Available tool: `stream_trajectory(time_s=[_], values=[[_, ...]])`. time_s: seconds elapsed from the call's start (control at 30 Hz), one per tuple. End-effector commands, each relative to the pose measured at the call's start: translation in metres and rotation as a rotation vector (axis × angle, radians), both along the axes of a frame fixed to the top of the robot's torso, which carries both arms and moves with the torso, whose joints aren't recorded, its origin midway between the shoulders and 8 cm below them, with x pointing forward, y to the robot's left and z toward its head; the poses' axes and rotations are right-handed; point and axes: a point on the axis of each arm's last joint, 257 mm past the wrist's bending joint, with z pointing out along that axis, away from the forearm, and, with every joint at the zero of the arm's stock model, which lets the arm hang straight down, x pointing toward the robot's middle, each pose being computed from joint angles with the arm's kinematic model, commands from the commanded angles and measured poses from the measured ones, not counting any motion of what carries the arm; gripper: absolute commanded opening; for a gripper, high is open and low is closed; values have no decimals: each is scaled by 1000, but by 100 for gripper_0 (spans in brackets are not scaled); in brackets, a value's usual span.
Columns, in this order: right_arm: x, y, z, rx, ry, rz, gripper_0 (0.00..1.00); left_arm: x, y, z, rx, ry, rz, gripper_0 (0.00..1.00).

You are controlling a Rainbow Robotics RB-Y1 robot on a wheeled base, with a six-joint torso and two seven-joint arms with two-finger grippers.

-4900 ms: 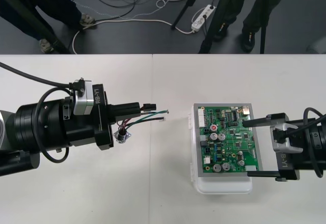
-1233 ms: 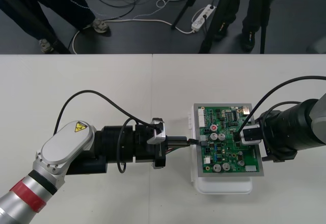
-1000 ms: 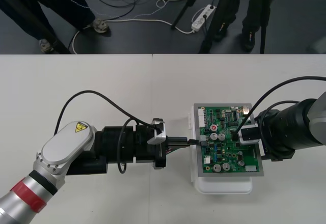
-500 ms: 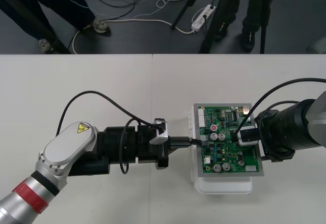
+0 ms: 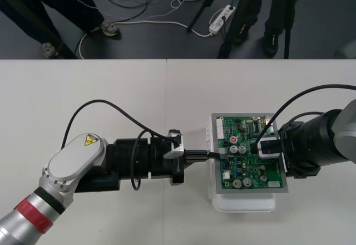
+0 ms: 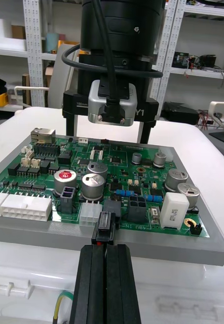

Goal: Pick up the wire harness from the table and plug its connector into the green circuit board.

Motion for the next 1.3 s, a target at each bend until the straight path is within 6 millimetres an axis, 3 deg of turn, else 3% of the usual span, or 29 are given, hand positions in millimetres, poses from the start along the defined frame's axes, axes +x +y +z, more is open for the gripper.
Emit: stream_trajectory(time_s=[0.03,1.3], values=[[5,19,15,29,-34,-9,100,0,-18,11,-16,-104,-7,0],[4,33,18,59,-46,-13,100,-8,-10,-5,0,-98,2,0]])
